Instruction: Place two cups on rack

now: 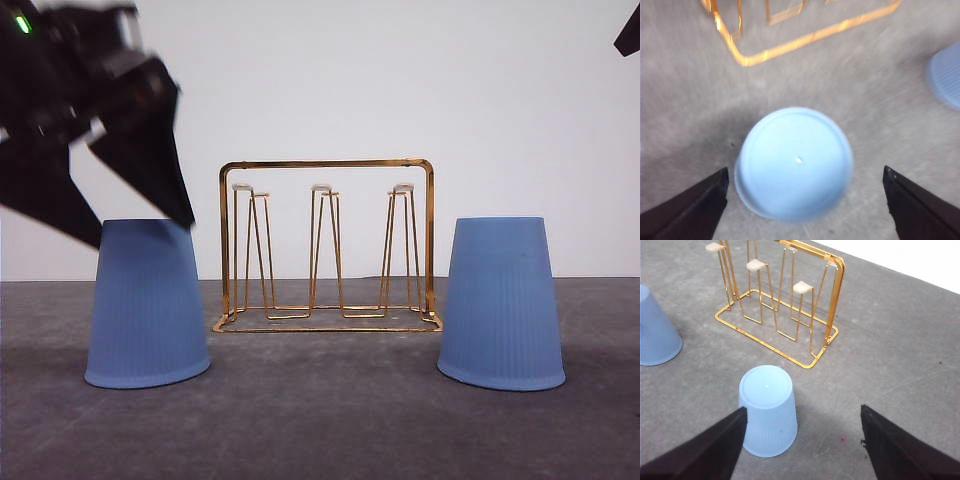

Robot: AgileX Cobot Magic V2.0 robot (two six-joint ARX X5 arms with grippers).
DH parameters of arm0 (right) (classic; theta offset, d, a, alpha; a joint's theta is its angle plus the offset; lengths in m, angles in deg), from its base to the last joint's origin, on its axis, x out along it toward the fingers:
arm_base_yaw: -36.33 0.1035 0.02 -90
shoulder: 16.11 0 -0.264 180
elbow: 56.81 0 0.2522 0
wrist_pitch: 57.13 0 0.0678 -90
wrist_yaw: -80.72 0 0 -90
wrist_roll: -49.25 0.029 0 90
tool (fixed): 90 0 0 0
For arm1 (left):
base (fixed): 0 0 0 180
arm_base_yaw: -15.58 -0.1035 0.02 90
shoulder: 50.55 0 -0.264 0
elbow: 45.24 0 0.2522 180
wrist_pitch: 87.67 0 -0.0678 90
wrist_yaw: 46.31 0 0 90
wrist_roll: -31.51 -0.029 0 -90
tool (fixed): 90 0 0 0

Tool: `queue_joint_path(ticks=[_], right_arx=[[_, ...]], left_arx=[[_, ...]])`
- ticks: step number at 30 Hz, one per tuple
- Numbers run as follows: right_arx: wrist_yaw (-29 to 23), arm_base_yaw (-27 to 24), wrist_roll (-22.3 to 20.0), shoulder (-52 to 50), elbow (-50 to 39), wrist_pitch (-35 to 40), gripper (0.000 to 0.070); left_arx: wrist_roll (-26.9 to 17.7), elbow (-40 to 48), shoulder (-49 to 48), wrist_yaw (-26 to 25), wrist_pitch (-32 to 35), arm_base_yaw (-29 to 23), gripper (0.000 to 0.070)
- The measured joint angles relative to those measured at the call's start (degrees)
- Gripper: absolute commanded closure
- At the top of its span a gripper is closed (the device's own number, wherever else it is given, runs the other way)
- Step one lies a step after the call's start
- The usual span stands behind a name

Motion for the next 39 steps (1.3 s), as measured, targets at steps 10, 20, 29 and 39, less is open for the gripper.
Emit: queue_joint_path(ticks=[10,20,29,39], right_arx=[[0.0,0.0,0.0,0.0,0.0,0.0,0.0241],[0.0,0.0,0.0,0.0,0.0,0.0,0.0241],[0.0,0.0,0.0,0.0,0.0,0.0,0.0241],[0.0,0.0,0.0,0.0,0.0,0.0,0.0241]], left_arx=[[0.1,0.0,8.1,0.2,4.1,0.0,0.0171],[1.3,-3.8,7.1,0.3,-1.2,0.0,0.0356],[1.4,-20.0,7.2,3.2,-14.5,0.0,0.0354],[1.5,-32.4,8.1,8.4,-10.7,-0.4,0.0352]])
